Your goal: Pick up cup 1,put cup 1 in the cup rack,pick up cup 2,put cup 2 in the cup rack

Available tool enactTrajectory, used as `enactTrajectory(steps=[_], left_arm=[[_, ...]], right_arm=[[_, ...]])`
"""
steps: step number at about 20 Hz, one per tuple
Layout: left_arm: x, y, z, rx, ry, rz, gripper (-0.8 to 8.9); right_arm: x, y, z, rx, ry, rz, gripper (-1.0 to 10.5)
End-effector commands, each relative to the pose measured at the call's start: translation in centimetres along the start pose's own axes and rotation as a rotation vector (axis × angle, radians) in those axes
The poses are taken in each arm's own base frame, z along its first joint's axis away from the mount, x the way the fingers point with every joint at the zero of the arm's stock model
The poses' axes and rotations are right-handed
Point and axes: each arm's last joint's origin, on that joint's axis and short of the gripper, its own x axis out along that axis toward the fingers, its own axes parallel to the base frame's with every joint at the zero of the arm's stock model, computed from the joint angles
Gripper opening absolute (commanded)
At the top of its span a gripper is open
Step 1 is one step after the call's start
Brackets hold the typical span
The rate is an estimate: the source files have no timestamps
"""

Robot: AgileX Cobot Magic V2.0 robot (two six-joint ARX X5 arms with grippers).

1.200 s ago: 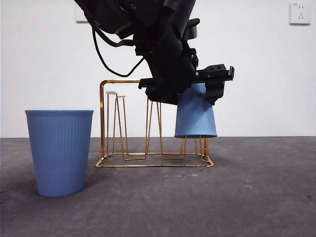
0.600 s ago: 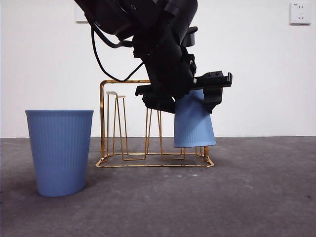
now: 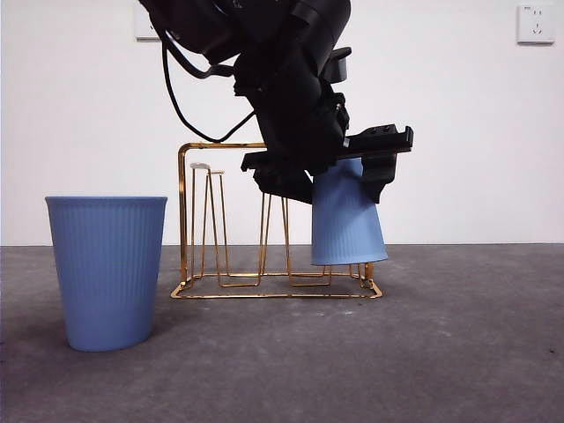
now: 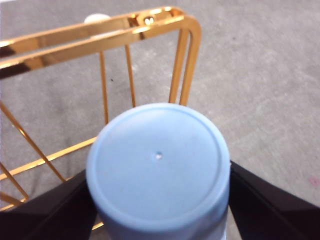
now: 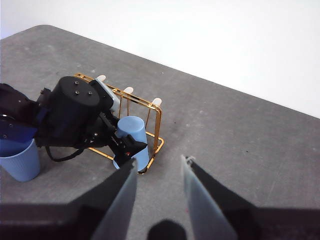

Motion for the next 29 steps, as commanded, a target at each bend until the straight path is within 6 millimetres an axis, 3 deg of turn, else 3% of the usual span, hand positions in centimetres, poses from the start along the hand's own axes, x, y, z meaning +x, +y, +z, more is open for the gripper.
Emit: enactTrajectory(steps=[1, 8, 22, 26, 29], left_arm=[[0.8, 0.1, -2.5, -0.001, 0.137, -0.016, 4.18], [0.5, -0.1, -1.6, 0.011, 0.192, -0.019, 4.18], [-1.6, -0.3, -1.1, 0.017, 0.537, -0.099, 4.13], [-3.6, -0.7, -0.4, 0.018, 0.589, -0.171, 4.08], [-6.7, -1.1, 1.6, 0.033, 0.531, -0.225, 4.08]], right_arm=[[0.2, 0.0, 0.0, -0.006, -0.006, -0.004, 1.6], [0.2, 0.0, 0.0, -0.007, -0.005, -0.004, 1.6], [0.2, 0.0, 0.0, -0.013, -0.005, -0.003, 1.6], [0.4, 0.1, 0.1, -0.009, 0.003, -0.003, 1.6], [1.1, 0.3, 0.2, 0.015, 0.027, 0.010, 1.6]])
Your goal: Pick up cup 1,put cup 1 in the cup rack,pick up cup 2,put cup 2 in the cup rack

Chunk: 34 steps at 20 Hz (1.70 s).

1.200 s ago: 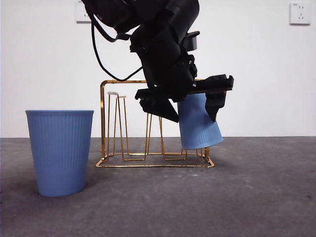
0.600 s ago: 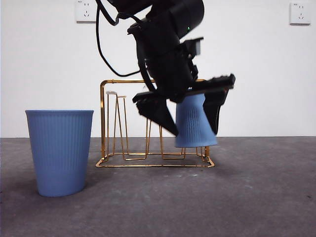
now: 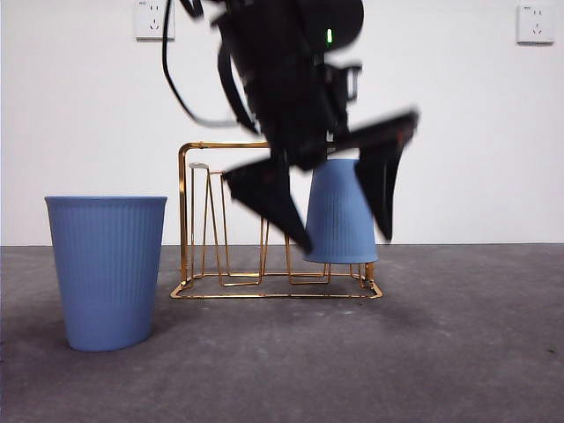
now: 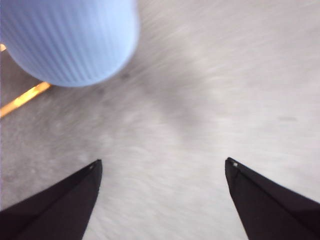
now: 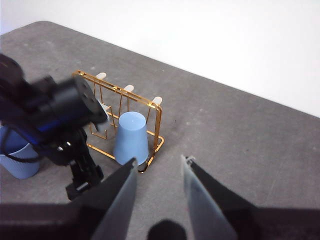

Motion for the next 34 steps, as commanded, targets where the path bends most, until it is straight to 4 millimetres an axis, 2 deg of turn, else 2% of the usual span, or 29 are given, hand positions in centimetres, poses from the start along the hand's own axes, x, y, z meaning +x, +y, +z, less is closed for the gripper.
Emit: enactTrajectory(steps=[1, 5, 9, 11, 13, 15, 16, 18, 20, 24, 29, 30, 34], left_arm=[[-3.7, -1.0, 0.0, 0.047, -0.070, -0.040, 4.08], [-12.3, -2.0, -0.9, 0.106, -0.239, -0.109, 4.08], [-22.0, -1.1, -3.9, 0.139, -0.452, -0.116, 4.08], [-26.2, 0.0, -6.3, 0.138, -0.547, -0.044, 4.08], [-29.5, 1.2, -9.0, 0.117, -0.609, 0.050, 4.08], [-31.9, 2.3, -11.8, 0.093, -0.643, 0.118, 4.08], [-32.9, 2.8, -13.1, 0.082, -0.659, 0.147, 4.08], [-34.4, 3.7, -15.4, 0.060, -0.684, 0.201, 4.07], [-35.4, 4.4, -17.3, 0.040, -0.684, 0.228, 4.07], [-36.1, 5.2, -19.2, 0.014, -0.674, 0.257, 4.07], [-36.4, 5.6, -20.5, 0.008, -0.657, 0.271, 4.07], [-36.4, 5.2, -20.3, 0.000, -0.661, 0.136, 4.07], [-36.8, 4.8, -19.8, 0.010, -0.723, 0.053, 4.07]], right_arm=[[0.8, 0.2, 0.2, 0.030, 0.021, 0.008, 1.6], [2.9, 1.0, 0.7, 0.067, 0.072, 0.093, 1.6], [6.6, 2.5, 2.1, 0.115, 0.099, 0.280, 1.6], [9.5, 3.5, 2.8, 0.145, 0.122, 0.388, 1.6], [12.8, 4.7, 3.2, 0.174, 0.156, 0.473, 1.6], [16.3, 5.8, 3.2, 0.208, 0.203, 0.521, 1.7], [18.1, 6.6, 3.1, 0.217, 0.227, 0.538, 1.8], [21.5, 8.7, 2.4, 0.223, 0.277, 0.563, 3.0], [24.6, 10.9, 1.5, 0.227, 0.322, 0.585, 3.3], [28.0, 14.0, -0.3, 0.206, 0.381, 0.598, 3.3], [30.9, 16.8, -2.7, 0.171, 0.449, 0.537, 3.3], [36.3, 20.3, -8.1, 0.182, 0.578, 0.511, -0.1], [34.8, 19.6, -6.2, 0.176, 0.516, 0.532, -0.1]])
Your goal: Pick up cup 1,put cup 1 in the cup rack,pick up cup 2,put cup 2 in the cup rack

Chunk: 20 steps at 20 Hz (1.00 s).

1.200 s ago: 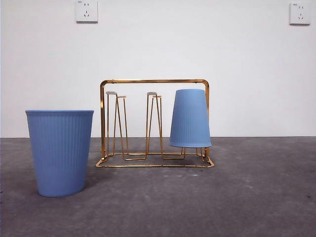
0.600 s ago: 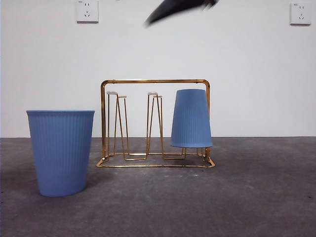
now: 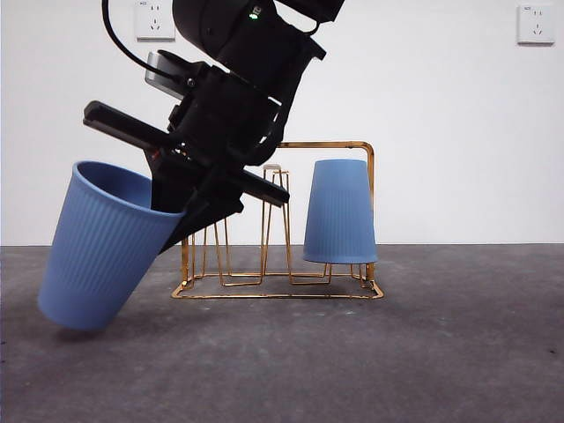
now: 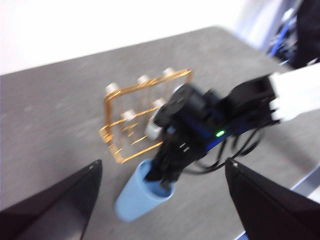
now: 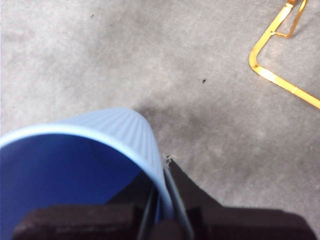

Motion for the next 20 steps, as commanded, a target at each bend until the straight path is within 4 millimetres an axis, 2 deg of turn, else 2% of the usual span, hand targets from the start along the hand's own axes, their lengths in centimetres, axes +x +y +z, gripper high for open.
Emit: enactTrajectory(steps=[1, 3, 6, 10, 14, 18, 20], left_arm=[[0.1, -0.3, 0.6, -0.024, -0.050, -0.049, 4.07], [0.2, -0.5, 1.0, -0.035, -0.087, -0.081, 4.07], [0.3, -0.8, 1.9, -0.054, -0.158, -0.134, 4.08], [0.3, -1.4, 3.5, -0.100, -0.291, -0.231, 4.09], [0.7, -2.3, 5.3, -0.104, -0.406, -0.353, 4.09], [2.3, -3.5, 6.9, -0.080, -0.457, -0.493, 4.09], [3.5, -4.3, 7.7, -0.064, -0.463, -0.580, 4.09]], right_arm=[[-3.0, 0.8, 0.9, -0.034, -0.073, 0.024, -0.1], [-5.6, 1.4, 1.4, -0.061, -0.128, 0.023, -0.1], [-11.2, 2.3, 2.1, -0.110, -0.260, -0.011, -0.1], [-20.5, 3.4, 1.9, -0.181, -0.514, -0.045, -0.1], [-29.8, 4.0, -0.4, -0.240, -0.784, -0.089, -0.1], [-36.7, 4.2, -3.7, -0.296, -0.993, -0.081, -0.1], [-39.2, 4.1, -5.4, -0.317, -1.071, -0.079, -0.1]])
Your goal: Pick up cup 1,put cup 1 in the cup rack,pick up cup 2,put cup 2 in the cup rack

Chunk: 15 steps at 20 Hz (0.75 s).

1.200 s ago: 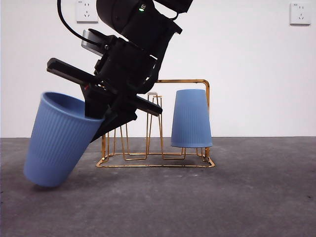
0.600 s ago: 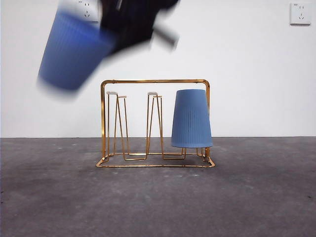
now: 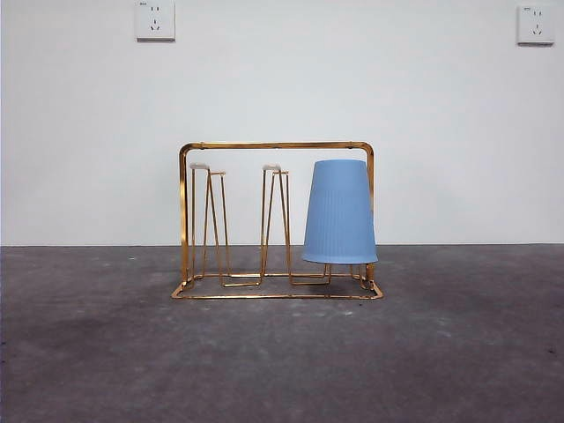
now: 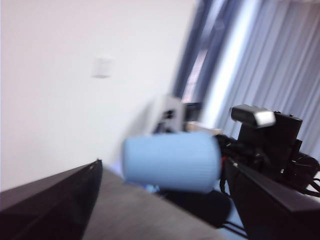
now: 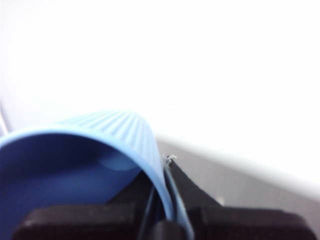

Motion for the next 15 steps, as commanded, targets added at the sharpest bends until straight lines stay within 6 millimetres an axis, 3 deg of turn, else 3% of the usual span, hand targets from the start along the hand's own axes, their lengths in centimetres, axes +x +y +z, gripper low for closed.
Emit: enactTrajectory(steps=[1, 9, 15], left_arm=[[2.3, 0.0, -0.2, -0.019, 0.008, -0.107, 4.09], [10.3, 0.5, -1.1, -0.145, -0.010, -0.405, 4.67], [15.4, 1.0, -2.2, -0.260, -0.076, -0.602, 4.73]], right_arm=[[-2.9, -0.2, 1.2, -0.062, -0.082, -0.002, -0.1], [-8.8, -0.5, 3.6, -0.166, -0.315, 0.012, -0.1], [-9.9, -0.5, 4.1, -0.221, -0.378, 0.011, -0.1]])
